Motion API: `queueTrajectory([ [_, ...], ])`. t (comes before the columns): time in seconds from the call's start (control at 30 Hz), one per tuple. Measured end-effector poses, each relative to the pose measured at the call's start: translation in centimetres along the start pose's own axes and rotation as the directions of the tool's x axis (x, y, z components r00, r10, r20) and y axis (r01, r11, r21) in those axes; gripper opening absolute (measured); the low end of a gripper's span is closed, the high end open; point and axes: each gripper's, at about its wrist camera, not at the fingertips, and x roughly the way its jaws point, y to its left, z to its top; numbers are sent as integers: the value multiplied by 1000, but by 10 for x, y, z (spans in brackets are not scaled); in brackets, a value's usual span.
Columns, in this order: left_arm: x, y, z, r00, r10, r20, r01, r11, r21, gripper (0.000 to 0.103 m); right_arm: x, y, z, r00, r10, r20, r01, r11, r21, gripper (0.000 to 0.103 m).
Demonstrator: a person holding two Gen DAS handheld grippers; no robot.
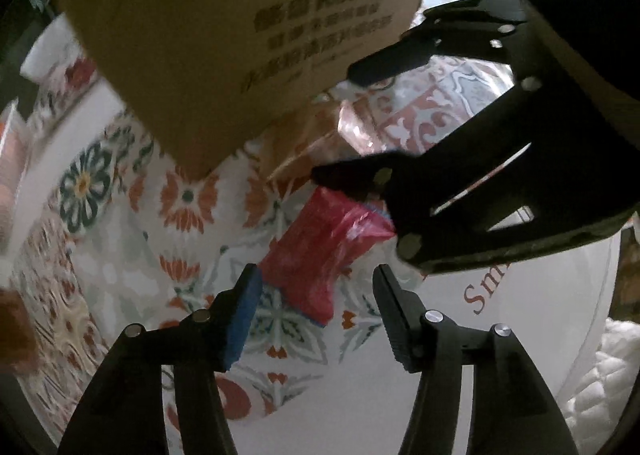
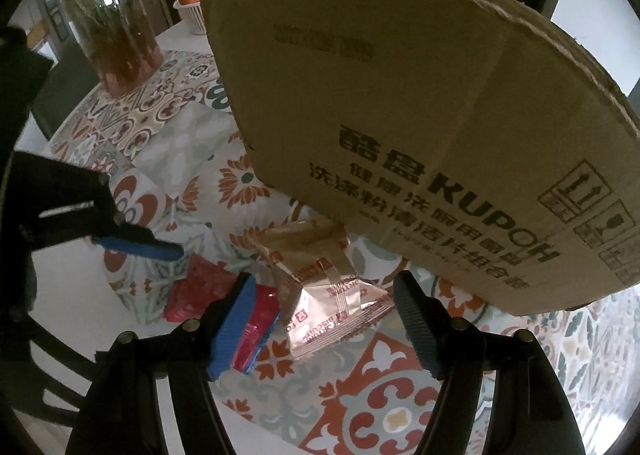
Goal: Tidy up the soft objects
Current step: 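Grasp the red wrapper with the left tool while the right tool grasps the biscuit packet, then lift the red wrapper and biscuit packet and carry both over the box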
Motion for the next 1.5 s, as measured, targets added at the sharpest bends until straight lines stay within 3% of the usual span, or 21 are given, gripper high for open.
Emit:
queueTrajectory([
  [0.13, 5, -11, 13, 1000, 6, 0, -6, 998, 61, 60, 1, -5, -3, 1000, 15, 9, -15, 1000, 14, 72],
  [0.27, 20, -8, 21, 1000, -2, -19, 3, 998, 59, 59, 6, -5, -4, 1000, 8, 25, -8, 1000, 16, 72],
  [0.33, 25, -8, 22, 1000, -21, -9, 21, 999, 41, 57, 8, -8, -4, 999, 18, 27, -19, 1000, 23, 72],
  [0.4, 30, 3, 26, 999, -35, -2, 35, 999, 18, 43, 11, -10, -4, 999, 25, 28, -26, 999, 36, 72],
  [0.63, 29, 11, 15, 998, -64, 30, 66, 994, -90, 41, 23, -6, -3, 999, 27, 24, -28, 998, 48, 69],
  [0.7, 27, 11, 7, 998, -53, 39, 57, 992, -113, 40, 24, -5, -5, 999, 37, 25, -38, 998, 53, 61],
  [0.77, 26, 11, 2, 998, -43, 50, 50, 989, -139, 40, 22, -4, -7, 999, 34, 38, -36, 997, 65, 58],
  [1.03, 27, 20, -26, 994, -15, 106, 44, 960, -278, 40, 3, -7, -23, 995, -33, 89, 18, 988, 155, 53],
  [1.3, 26, 7, -55, 986, -16, 166, 79, 920, -384, 39, -35, -8, -41, 977, -125, 175, 79, 965, 249, 53],
  [1.5, -9, 2, -69, 972, 7, 234, 98, 895, -436, 39, -55, -6, -52, 968, -145, 207, 80, 953, 294, 53],
])
